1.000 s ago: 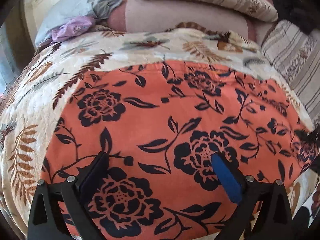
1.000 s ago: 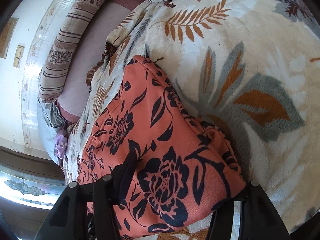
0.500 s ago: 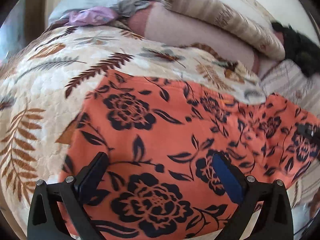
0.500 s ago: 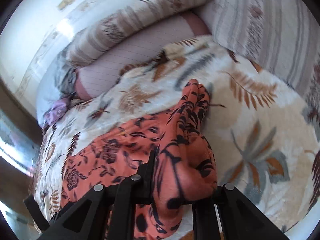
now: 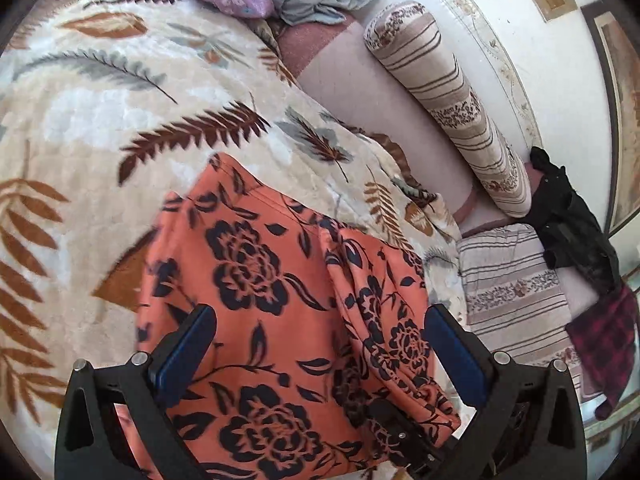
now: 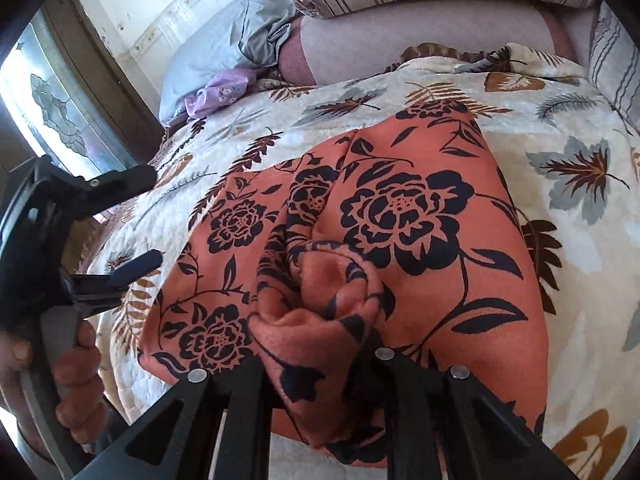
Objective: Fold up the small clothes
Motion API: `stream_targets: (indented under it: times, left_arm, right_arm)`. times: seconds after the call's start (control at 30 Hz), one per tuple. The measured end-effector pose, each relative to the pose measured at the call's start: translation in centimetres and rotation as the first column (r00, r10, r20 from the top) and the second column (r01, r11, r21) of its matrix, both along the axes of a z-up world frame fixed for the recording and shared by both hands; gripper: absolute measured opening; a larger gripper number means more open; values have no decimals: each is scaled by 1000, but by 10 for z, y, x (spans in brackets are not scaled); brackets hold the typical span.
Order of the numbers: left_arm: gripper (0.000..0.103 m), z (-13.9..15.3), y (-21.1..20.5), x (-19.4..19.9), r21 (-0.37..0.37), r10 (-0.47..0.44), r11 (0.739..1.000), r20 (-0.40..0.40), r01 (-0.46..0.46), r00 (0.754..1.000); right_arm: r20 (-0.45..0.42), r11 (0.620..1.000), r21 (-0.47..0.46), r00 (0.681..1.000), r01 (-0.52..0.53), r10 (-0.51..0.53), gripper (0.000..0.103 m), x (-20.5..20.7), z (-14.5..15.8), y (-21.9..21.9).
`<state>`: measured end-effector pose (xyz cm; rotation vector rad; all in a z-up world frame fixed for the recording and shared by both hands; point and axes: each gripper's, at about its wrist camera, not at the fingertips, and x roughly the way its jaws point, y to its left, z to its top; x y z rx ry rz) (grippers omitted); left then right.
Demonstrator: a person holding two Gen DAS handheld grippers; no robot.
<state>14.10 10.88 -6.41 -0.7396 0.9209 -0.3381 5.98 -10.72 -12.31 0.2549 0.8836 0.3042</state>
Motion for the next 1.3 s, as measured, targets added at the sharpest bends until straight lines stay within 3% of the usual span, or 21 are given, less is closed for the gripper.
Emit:
stream_targets:
  times: [0.07,0.13,0.27,0.3,0.37,0.4,0.43,0.57,0.7,0.77,0.83,0.9,0.97,1.1,1.2,1.27,1.3]
  left_arm:
    - [103,-5,-19,13,-27,-41,999,-39,40,998]
    - [103,-6,-39,27,-6,-81,997,-57,81,995]
    - [102,-14,-74,53,36,-130,990,-111,135,985]
    - [97,-16,-78,57,23,-136,990,-110,139,985]
    - [62,-21,-84,64,19,-178,983,-120,181,977]
    - [33,-21,-87,67,43,-211,975,-124,218,969]
    - [23,-18,-88,68,71,-231,968,-117,241,966]
    - [19,4,-63,64,81,-271,959,-14,271,963]
    - [19,31,-26,65,113,-315,946,105,303,943]
    - [19,18,-6,74,117,-317,945,86,306,945]
    - [19,-12,14,85,103,-294,951,-3,293,956]
    - [19,-43,27,91,137,-273,949,-97,285,957]
    - [20,-45,32,87,122,-292,947,-61,297,954]
    - [19,-19,25,82,182,-345,925,30,335,938]
    - [20,-11,32,83,171,-357,926,107,336,928]
    - [24,-27,39,93,191,-329,928,26,318,944]
    - [28,-39,40,96,193,-328,924,-38,329,944]
  right_arm:
    - [16,999,36,1000,7,-7,14,-1,7,-8]
    - [39,998,55,999,6,-8,14,-7,17,-9]
    - [88,999,30,996,-19,16,14,-11,32,-5]
    - [92,1000,13,995,-28,27,15,-12,32,-2]
    - [88,999,-22,995,-47,49,15,-17,29,4]
    - [85,998,-40,994,-58,61,15,-18,26,8]
    - [84,996,-59,994,-69,74,14,-19,24,14]
    - [121,991,-89,987,-97,107,15,-23,32,35]
    - [177,984,-119,972,-135,155,15,-24,53,75]
    - [170,977,-147,969,-156,180,15,-19,49,100]
    - [129,971,-145,970,-188,207,15,-9,34,121]
    - [47,966,-140,973,-219,228,15,3,7,140]
    - [23,966,-141,974,-219,224,15,5,-6,147]
    - [53,971,-129,977,-200,208,15,-3,7,142]
    - [99,976,-124,977,-178,191,16,-12,22,145]
    - [103,978,-116,978,-172,184,23,-17,17,154]
    - [61,974,-109,976,-200,208,27,-14,5,160]
